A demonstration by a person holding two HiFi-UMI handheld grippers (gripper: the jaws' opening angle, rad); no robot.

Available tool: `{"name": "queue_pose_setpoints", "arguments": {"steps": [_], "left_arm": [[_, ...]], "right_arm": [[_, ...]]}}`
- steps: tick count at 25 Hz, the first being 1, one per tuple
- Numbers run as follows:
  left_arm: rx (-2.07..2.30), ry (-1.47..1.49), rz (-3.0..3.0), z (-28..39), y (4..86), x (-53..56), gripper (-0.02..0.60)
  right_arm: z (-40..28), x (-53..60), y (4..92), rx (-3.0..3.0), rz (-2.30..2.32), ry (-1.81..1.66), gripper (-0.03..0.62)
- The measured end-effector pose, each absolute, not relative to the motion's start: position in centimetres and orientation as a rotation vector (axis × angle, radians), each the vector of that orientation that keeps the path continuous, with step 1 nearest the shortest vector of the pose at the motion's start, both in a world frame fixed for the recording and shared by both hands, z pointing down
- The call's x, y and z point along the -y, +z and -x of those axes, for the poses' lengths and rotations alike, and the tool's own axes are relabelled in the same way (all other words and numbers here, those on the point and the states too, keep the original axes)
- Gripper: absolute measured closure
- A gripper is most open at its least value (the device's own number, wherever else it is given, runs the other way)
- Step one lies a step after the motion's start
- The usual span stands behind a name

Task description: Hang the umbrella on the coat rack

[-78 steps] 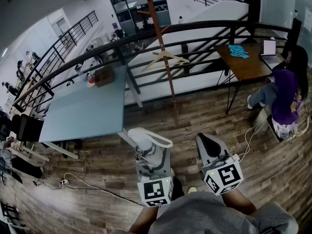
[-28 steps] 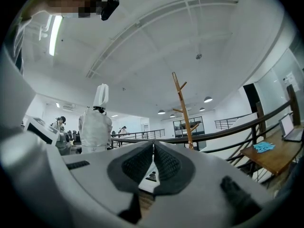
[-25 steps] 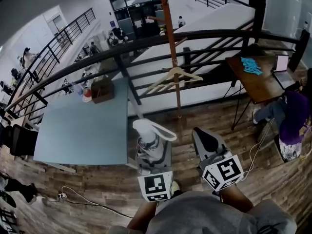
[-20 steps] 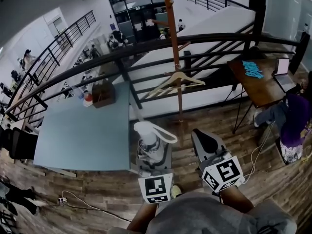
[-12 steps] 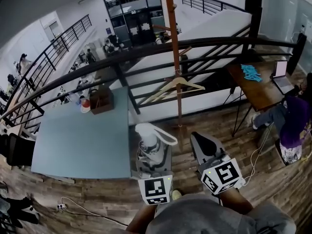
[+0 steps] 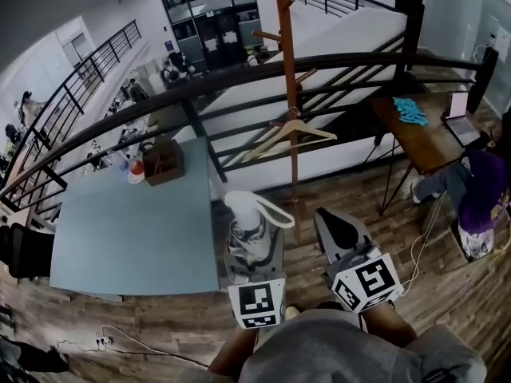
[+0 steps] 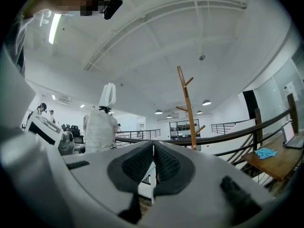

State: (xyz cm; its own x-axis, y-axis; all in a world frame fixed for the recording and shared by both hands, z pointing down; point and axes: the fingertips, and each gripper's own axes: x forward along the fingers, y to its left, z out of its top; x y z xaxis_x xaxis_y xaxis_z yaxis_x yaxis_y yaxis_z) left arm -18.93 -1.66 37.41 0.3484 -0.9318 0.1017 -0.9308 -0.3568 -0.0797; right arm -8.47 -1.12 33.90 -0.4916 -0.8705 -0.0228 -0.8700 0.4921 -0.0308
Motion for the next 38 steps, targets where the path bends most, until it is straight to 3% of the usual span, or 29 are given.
{"name": "queue_pose_setpoints", "arguments": {"steps": [38], "left_arm": [[-1.797, -0.202, 2.600, 18.2, 38.8, 9.7, 0.330]], "right_arm": [[6.8, 8.7, 35.4, -2.665, 1.600, -0.041, 0.569]]}}
